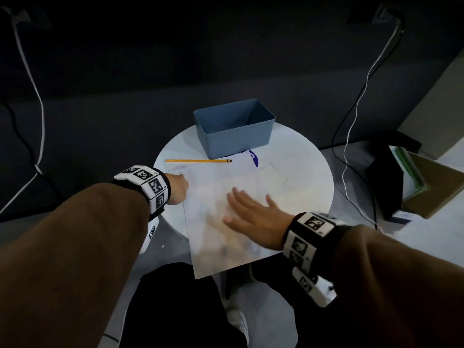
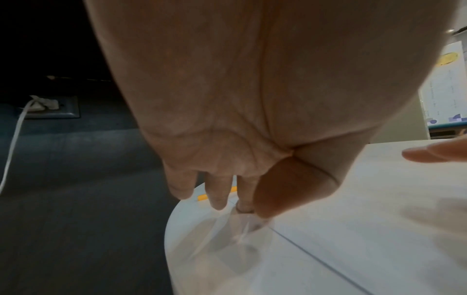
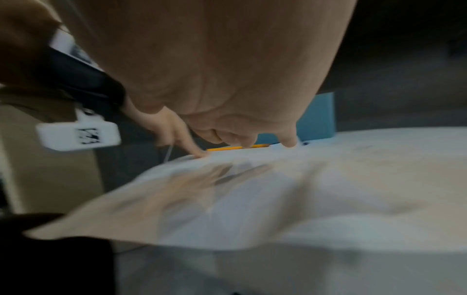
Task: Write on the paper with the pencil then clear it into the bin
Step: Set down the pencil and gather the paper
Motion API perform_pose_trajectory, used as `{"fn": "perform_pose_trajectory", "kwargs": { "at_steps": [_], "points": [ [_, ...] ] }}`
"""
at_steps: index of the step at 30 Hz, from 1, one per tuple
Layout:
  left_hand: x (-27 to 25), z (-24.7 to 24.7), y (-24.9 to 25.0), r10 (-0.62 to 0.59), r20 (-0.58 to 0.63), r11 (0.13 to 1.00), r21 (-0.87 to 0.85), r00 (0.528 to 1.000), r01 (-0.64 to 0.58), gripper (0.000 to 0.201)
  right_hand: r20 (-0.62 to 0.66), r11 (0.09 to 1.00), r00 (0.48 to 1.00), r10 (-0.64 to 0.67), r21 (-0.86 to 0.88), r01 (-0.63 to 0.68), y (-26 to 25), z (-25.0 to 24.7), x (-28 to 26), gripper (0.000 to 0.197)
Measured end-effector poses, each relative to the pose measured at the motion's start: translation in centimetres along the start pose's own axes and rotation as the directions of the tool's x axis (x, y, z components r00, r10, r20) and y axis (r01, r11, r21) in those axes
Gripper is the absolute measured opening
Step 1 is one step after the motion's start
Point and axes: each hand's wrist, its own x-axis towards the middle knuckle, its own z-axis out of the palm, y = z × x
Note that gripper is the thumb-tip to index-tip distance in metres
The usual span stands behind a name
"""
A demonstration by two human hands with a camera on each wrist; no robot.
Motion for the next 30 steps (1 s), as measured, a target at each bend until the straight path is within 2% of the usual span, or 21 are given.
{"fn": "perform_pose_trajectory", "kwargs": {
  "at_steps": [3,6,8,10,12,13,15,16,17,18,20,22,25,28,30],
  "points": [
    [0.5,0.3,-0.1,-0.021,-0.006,0.996,-0.085,1.0,0.021,0.053,0.058,0.997,0.995,-0.079,0.004,0.079,-2.2,1.6,0.4,0.07],
    [0.7,0.6,-0.4,-0.024,-0.003,0.988,-0.156,1.0,0.024,0.055,0.078,0.966,0.989,-0.124,-0.218,0.138,-1.0,3.3,0.7,0.062],
    [0.9,0.7,-0.7,-0.005,-0.018,0.982,-0.189,1.0,0.002,0.054,0.037,0.97,0.999,-0.036,-0.24,0.044,1.2,3.3,0.7,0.062],
    [0.9,0.9,-0.9,0.01,-0.047,0.977,-0.213,0.999,-0.02,0.052,-0.046,0.968,0.99,0.133,-0.208,-0.139,3.8,2.4,0.6,0.065],
    [0.8,1.2,-1.0,0.013,-0.061,0.973,-0.228,0.998,-0.027,0.051,-0.104,0.95,0.968,0.228,-0.194,-0.245,5.3,1.6,0.2,0.072],
    [0.9,1.2,-1.0,0.012,-0.062,0.971,-0.236,0.998,-0.026,0.051,-0.112,0.952,0.969,0.218,-0.192,-0.237,5.4,1.6,-0.1,0.082],
    [1.3,1.5,-0.9,0.013,-0.082,0.97,-0.24,0.997,-0.032,0.049,-0.096,0.973,0.99,0.105,-0.198,-0.122,3.9,2.3,-0.7,0.108],
    [1.4,1.6,-0.7,0.009,-0.101,0.97,-0.243,0.995,-0.033,0.049,-0.079,0.977,0.996,0.033,-0.206,-0.049,2.8,3.1,-1.1,0.114],
    [1.5,1.6,-0.5,0.002,-0.121,0.971,-0.237,0.993,-0.031,0.049,-0.054,0.977,0.998,-0.041,-0.213,0.029,1.6,3.8,-1.5,0.108],
    [1.5,1.7,-0.3,-0.003,-0.133,0.974,-0.225,0.991,-0.027,0.052,-0.028,0.973,0.994,-0.104,-0.208,0.096,0.6,4.4,-1.8,0.093],
    [1.3,1.8,0.2,-0.011,-0.14,0.984,-0.175,0.99,-0.013,0.072,0.003,0.97,0.987,-0.159,-0.186,0.157,-0.4,4.9,-1.8,0.066],
    [0.8,2.1,0.7,-0.005,-0.138,0.993,-0.122,0.99,-0.012,0.095,0.013,0.974,0.992,-0.126,-0.191,0.126,0.1,4.6,-1.4,0.061],
    [0.3,2.9,0.8,0.009,-0.089,0.996,-0.089,0.996,-0.017,0.118,0.03,0.972,0.999,-0.028,-0.232,0.035,2.7,3.8,-1.4,0.058],
    [0.8,3.3,0.5,0.014,-0.076,0.993,-0.113,0.997,-0.022,0.126,0.013,0.966,0.997,0.072,-0.25,-0.067,6.2,2.7,-2.0,0.056],
    [0.9,3.4,0.6,0.015,-0.084,0.995,-0.097,0.996,-0.023,0.127,-0.008,0.973,0.993,0.121,-0.195,-0.121,7.5,1.7,-2.7,0.057]
  ]
}}
